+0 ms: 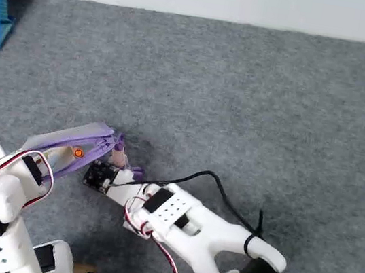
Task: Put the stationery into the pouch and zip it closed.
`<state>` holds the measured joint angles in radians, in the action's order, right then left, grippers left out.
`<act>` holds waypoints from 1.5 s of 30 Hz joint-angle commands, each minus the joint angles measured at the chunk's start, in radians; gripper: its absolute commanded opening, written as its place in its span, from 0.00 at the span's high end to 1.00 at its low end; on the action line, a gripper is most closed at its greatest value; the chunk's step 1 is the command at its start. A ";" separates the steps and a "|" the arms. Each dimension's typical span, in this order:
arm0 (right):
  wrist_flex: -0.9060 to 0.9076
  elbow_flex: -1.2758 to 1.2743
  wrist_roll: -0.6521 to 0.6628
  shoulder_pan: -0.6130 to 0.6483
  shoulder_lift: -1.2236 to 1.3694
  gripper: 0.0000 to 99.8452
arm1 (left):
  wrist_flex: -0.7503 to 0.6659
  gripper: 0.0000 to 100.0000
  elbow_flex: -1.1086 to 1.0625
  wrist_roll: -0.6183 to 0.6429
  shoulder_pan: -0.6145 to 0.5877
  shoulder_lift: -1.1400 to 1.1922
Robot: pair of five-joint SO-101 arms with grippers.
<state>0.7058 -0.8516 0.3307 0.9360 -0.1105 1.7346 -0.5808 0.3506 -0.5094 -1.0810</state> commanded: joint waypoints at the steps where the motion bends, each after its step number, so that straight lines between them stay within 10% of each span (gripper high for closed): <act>1: 0.058 0.014 0.011 -0.028 -0.064 0.99 | 0.015 0.99 -0.001 0.009 -0.009 0.012; 28: 0.418 0.106 -0.063 0.010 -0.989 0.99 | 0.017 0.99 -0.001 0.009 -0.006 0.012; 45: -0.415 0.112 -0.138 0.174 -0.989 0.99 | 0.017 0.99 -0.001 0.009 -0.009 0.012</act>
<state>0.4557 -0.7534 0.2585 1.1032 -1.0848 1.7346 -0.5823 0.3506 -0.5125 -1.0810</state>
